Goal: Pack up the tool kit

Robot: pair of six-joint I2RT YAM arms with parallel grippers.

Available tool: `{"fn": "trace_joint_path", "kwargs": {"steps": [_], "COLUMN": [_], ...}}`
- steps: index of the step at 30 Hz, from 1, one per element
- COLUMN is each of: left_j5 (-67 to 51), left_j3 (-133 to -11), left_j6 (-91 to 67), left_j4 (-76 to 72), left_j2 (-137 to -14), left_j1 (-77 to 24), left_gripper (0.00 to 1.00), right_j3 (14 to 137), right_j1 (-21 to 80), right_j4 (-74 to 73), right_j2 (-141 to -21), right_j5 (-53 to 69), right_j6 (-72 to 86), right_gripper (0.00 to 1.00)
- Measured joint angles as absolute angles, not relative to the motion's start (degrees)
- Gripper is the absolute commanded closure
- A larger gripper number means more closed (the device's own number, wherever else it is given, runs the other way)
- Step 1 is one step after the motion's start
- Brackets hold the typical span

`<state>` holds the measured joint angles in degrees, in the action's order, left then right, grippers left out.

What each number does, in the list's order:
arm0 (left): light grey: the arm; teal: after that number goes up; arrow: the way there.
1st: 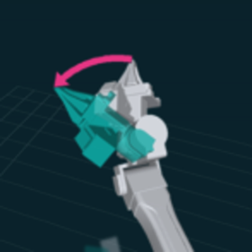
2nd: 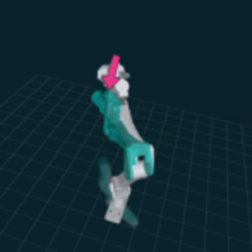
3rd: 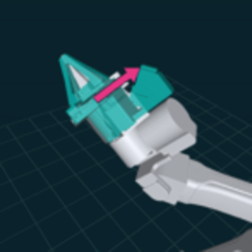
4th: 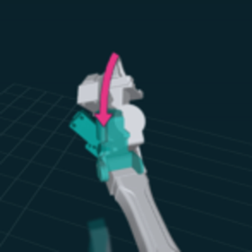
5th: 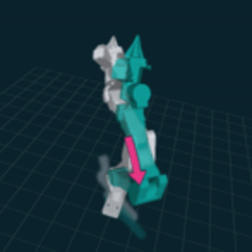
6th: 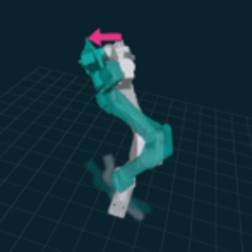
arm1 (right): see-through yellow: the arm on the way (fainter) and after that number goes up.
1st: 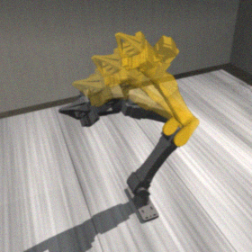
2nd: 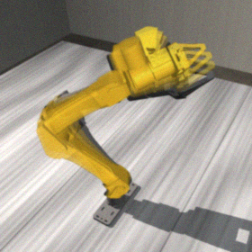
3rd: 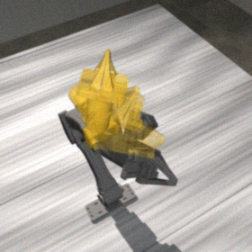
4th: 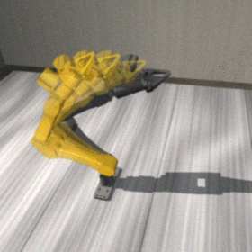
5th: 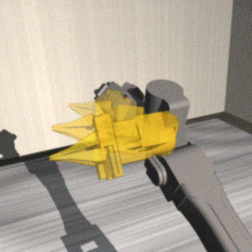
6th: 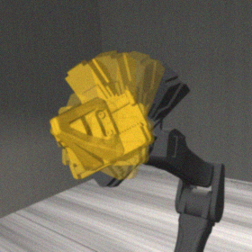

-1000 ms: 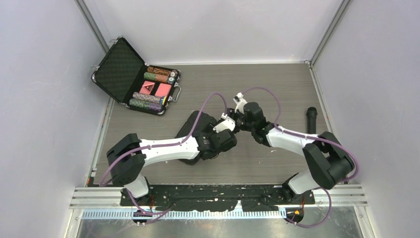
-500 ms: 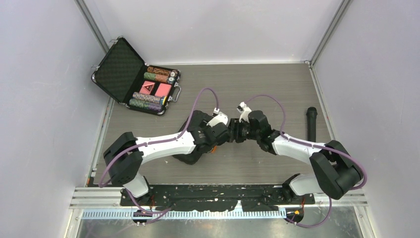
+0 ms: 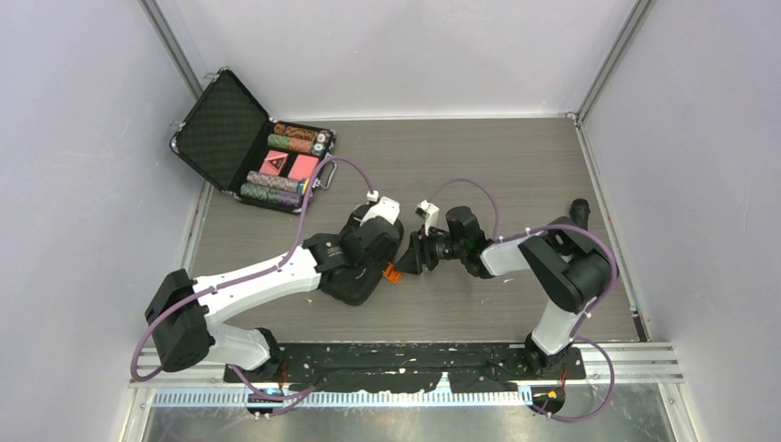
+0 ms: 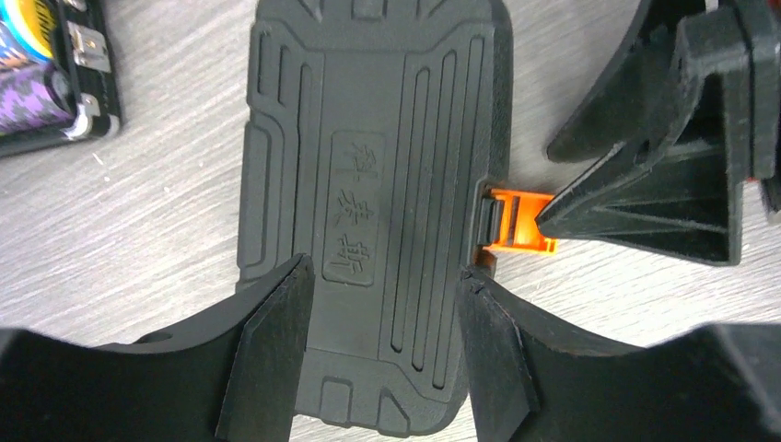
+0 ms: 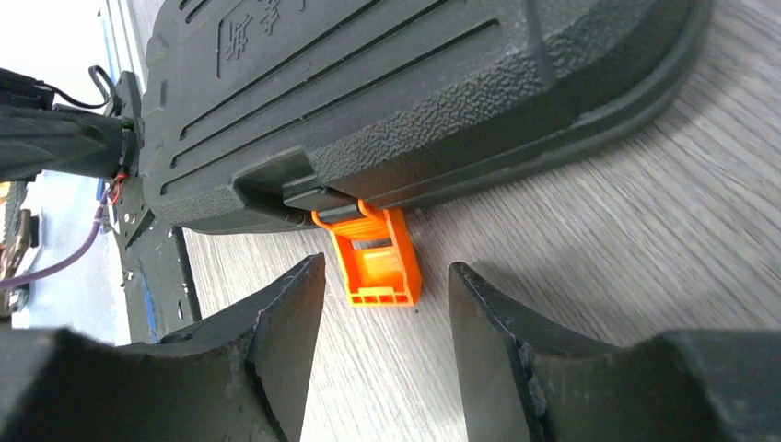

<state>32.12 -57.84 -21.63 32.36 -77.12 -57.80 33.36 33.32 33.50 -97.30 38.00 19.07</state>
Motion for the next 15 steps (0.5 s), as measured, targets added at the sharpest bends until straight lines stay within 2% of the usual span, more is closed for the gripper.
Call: {"fn": "trace_joint_path", "kwargs": {"steps": [8, 15], "left_j5": [28.95, 27.03], "left_j3": [-52.66, -52.07], "left_j6": [-22.04, -22.39], "left_j4": [31.86, 31.14], "left_j2": [-77.34, -80.01], "left_j1": [-55.35, -54.83], "left_gripper": [0.41, 0.41], "right_j3": [37.1, 39.07], "right_j1": [33.61, 34.13], "right_j4": [41.74, 44.8], "right_j2": [-106.48, -110.21], "right_j5": [45.6, 50.68], "right_j6": [18.57, 21.15], "right_gripper": [0.39, 0.43]}}
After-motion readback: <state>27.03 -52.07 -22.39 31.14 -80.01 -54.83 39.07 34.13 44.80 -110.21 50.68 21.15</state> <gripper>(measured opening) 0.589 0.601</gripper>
